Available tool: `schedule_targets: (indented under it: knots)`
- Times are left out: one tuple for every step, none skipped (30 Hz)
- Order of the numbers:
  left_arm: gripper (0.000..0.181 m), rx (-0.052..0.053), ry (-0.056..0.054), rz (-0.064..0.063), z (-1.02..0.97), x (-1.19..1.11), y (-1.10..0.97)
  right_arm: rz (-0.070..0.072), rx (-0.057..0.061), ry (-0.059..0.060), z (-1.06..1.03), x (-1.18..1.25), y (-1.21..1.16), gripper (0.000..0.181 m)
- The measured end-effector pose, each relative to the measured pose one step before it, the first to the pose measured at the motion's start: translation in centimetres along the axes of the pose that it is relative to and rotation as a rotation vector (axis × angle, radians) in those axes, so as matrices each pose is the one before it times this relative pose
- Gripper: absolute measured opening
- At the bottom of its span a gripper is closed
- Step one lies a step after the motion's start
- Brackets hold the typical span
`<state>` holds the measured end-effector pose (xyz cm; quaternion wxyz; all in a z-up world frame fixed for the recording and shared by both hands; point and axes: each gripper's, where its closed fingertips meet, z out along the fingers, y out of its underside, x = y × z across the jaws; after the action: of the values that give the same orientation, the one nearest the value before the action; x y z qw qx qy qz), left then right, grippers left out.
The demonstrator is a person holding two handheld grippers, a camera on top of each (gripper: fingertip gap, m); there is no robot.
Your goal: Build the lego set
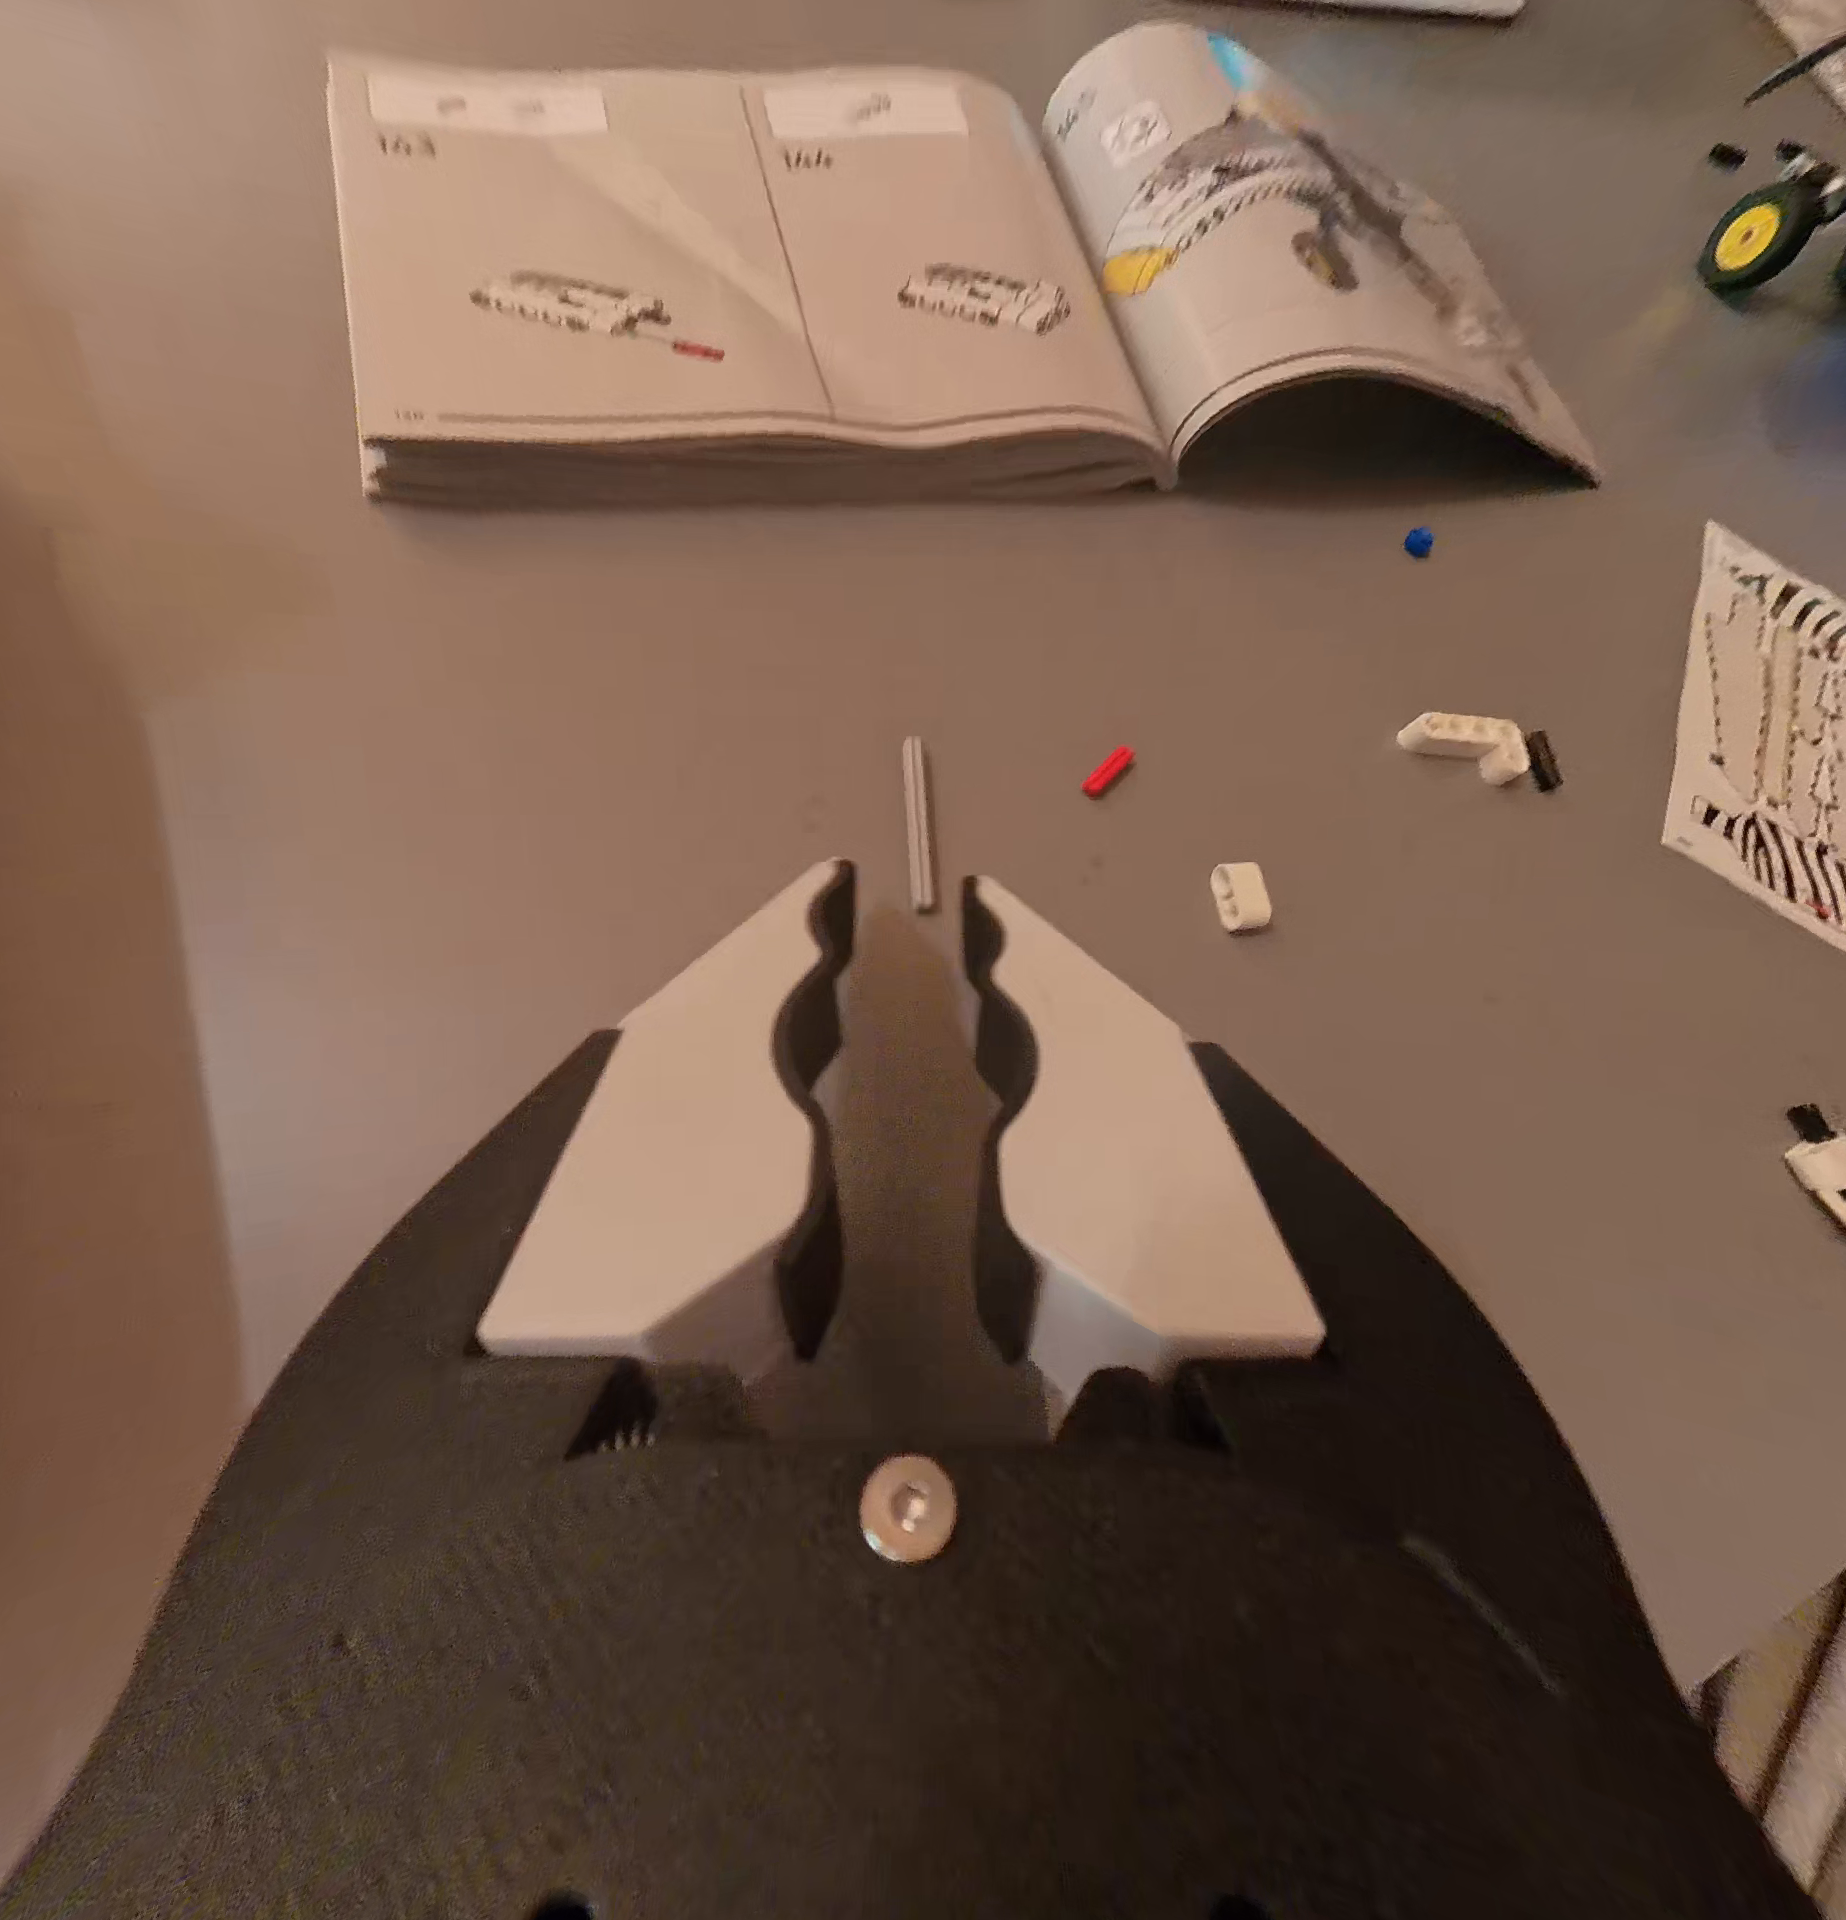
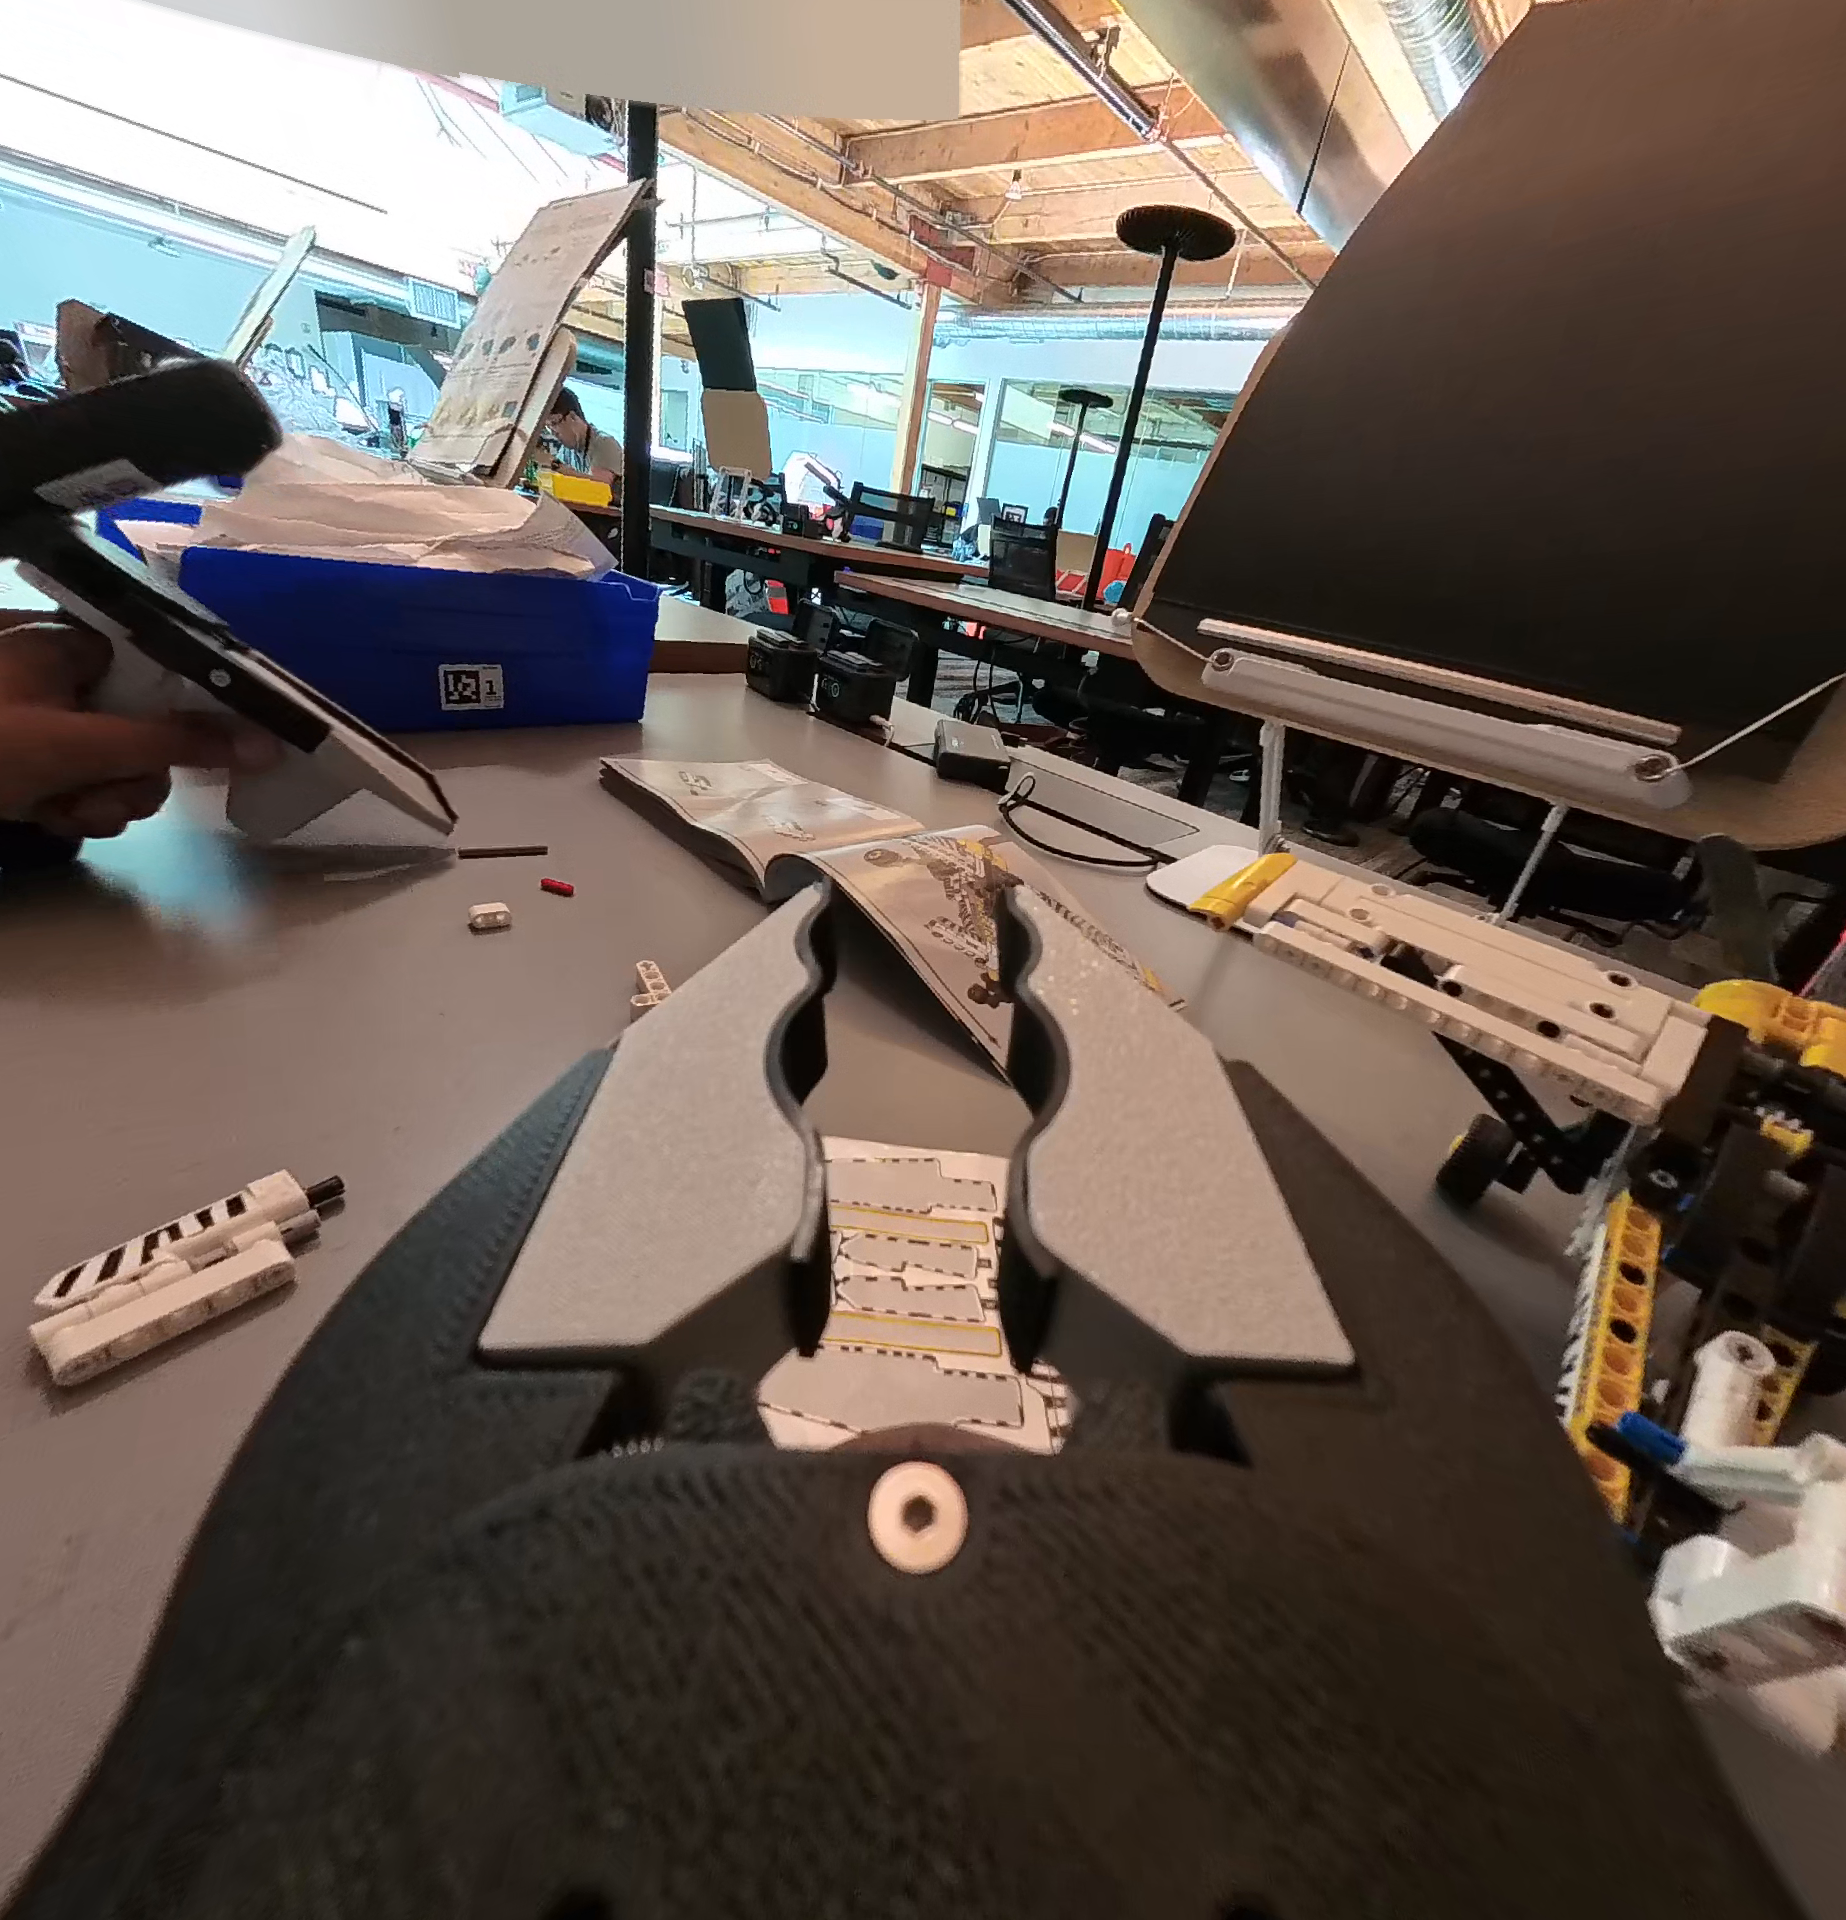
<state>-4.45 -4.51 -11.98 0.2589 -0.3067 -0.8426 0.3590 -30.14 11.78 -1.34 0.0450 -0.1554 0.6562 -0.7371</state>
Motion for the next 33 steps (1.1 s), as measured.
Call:
schedule_targets:
  knots:
    - [0.029, 0.0102, 0.0026, 0.0036, 0.035, 0.234, -0.183, -0.0003, 0.0001, 0.0000, -0.009, 0.000, -0.003, 0.029]
    - [0.036, -0.0030, -0.0077, 0.0042, 0.090, 0.038, 0.017, -0.0003, -0.0006, -0.0003, -0.011, -0.014, 0.005, 0.029]
    - [0.041, -0.0128, -0.0174, 0.0064, 0.126, -0.120, 0.141, -0.0009, 0.0000, -0.0001, -0.016, -0.010, -0.004, 0.029]
    - [0.041, -0.0142, -0.0112, 0.0084, 0.143, -0.041, 0.160, -0.0009, 0.0002, 0.0004, -0.015, -0.004, 0.002, 0.029]
    - [0.040, -0.0149, -0.0175, 0.0070, 0.145, -0.125, 0.168, -0.0006, 0.0003, 0.0001, -0.017, 0.000, -0.007, 0.029]
    - [0.038, -0.0146, -0.0205, 0.0072, 0.145, -0.159, 0.171, -0.0003, 0.0001, 0.0001, -0.009, 0.001, -0.002, 0.029]
    - [0.034, -0.0151, -0.0151, 0.0096, 0.145, -0.075, 0.171, -0.0004, -0.0002, -0.0003, -0.001, -0.001, 0.003, 0.029]
    - [0.032, -0.0156, -0.0146, 0.0097, 0.162, -0.066, 0.176, -0.0006, -0.0003, -0.0002, 0.001, -0.008, 0.003, 0.029]
    - [0.031, -0.0066, -0.0139, 0.0100, 0.080, -0.056, 0.069, -0.0007, -0.0004, -0.0002, 0.000, -0.008, 0.004, 0.029]
    - [0.029, -0.0009, -0.0049, 0.0093, -0.003, 0.038, 0.003, -0.0009, -0.0002, -0.0001, 0.001, -0.005, 0.002, 0.029]
    - [0.026, -0.0016, 0.0019, 0.0057, 0.015, 0.077, 0.022, -0.0011, -0.0002, 0.0000, 0.001, -0.003, 0.011, 0.029]
    - [0.017, 0.0006, 0.0057, 0.0014, -0.013, 0.084, -0.005, -0.0009, -0.0003, -0.0002, 0.003, -0.015, 0.002, 0.029]
    - [0.005, 0.0033, 0.0115, -0.0015, -0.037, 0.110, -0.039, -0.0011, -0.0002, 0.0000, -0.008, -0.005, 0.000, 0.029]
    - [0.004, 0.0023, 0.0026, -0.0075, -0.024, -0.044, -0.025, -0.0010, -0.0002, -0.0001, 0.002, -0.004, 0.001, 0.029]
    - [0.004, -0.0002, 0.0075, -0.0075, -0.002, 0.008, 0.010, -0.0007, -0.0003, -0.0003, 0.000, -0.010, 0.013, 0.029]
    - [0.004, 0.0001, 0.0073, -0.0071, -0.002, 0.002, 0.005, -0.0008, -0.0003, -0.0001, 0.001, -0.006, 0.002, 0.029]
    - [0.003, 0.0007, 0.0068, -0.0064, -0.009, 0.012, -0.005, -0.0007, -0.0002, -0.0001, 0.002, -0.006, 0.001, 0.029]
    - [0.003, 0.0004, 0.0055, -0.0049, -0.004, 0.005, -0.005, -0.0005, 0.0002, 0.0000, 0.001, 0.003, -0.003, 0.029]
    - [0.003, 0.0003, 0.0040, -0.0031, -0.002, 0.013, 0.001, -0.0002, 0.0002, -0.0001, -0.008, -0.003, -0.004, 0.029]
    - [0.003, 0.0001, 0.0023, -0.0016, -0.008, 0.009, -0.001, -0.0002, 0.0001, -0.0001, -0.003, 0.008, 0.009, 0.029]
    - [0.003, -0.0001, 0.0010, 0.0000, 0.000, 0.014, 0.001, -0.0005, 0.0007, 0.0001, -0.014, -0.001, -0.013, 0.029]
    - [0.003, -0.0001, 0.0002, 0.0007, 0.000, 0.013, 0.004, -0.0006, 0.0007, 0.0001, -0.005, 0.004, -0.011, 0.029]
    - [0.003, -0.0002, -0.0001, 0.0011, 0.006, 0.012, 0.000, -0.0007, 0.0004, 0.0002, -0.017, 0.001, 0.002, 0.029]
    - [0.003, -0.0002, -0.0002, 0.0008, 0.000, 0.005, 0.005, -0.0005, 0.0001, 0.0000, 0.003, -0.006, -0.002, 0.029]
    - [0.003, -0.0004, 0.0007, 0.0003, -0.003, 0.007, 0.005, -0.0003, -0.0003, -0.0001, -0.002, 0.000, 0.004, 0.029]
    - [0.003, -0.0003, 0.0013, -0.0004, 0.003, 0.015, -0.002, -0.0004, -0.0003, -0.0001, 0.007, 0.004, 0.006, 0.029]
    - [0.003, 0.0000, 0.0015, -0.0015, 0.004, 0.003, 0.004, -0.0006, -0.0003, 0.0000, -0.002, 0.004, 0.004, 0.029]
    - [0.003, 0.0000, 0.0022, -0.0020, 0.002, 0.002, 0.003, -0.0005, -0.0002, 0.0000, -0.002, 0.004, 0.003, 0.029]
    - [0.003, -0.0001, 0.0028, -0.0027, -0.004, 0.008, 0.007, -0.0005, -0.0003, -0.0001, 0.001, -0.008, 0.003, 0.029]
    - [0.003, 0.0000, 0.0035, -0.0035, -0.001, 0.001, 0.000, -0.0007, -0.0003, 0.0000, -0.002, 0.005, 0.005, 0.029]
    - [0.003, -0.0001, 0.0041, -0.0039, -0.007, 0.006, 0.004, -0.0006, -0.0004, -0.0001, 0.000, -0.007, 0.004, 0.029]
    - [0.003, -0.0005, 0.0057, -0.0037, 0.006, 0.025, 0.007, -0.0006, -0.0004, -0.0001, 0.006, 0.006, 0.008, 0.029]
    - [0.003, -0.0003, 0.0063, -0.0037, 0.007, 0.034, 0.004, -0.0004, -0.0006, -0.0001, -0.001, -0.008, 0.007, 0.029]
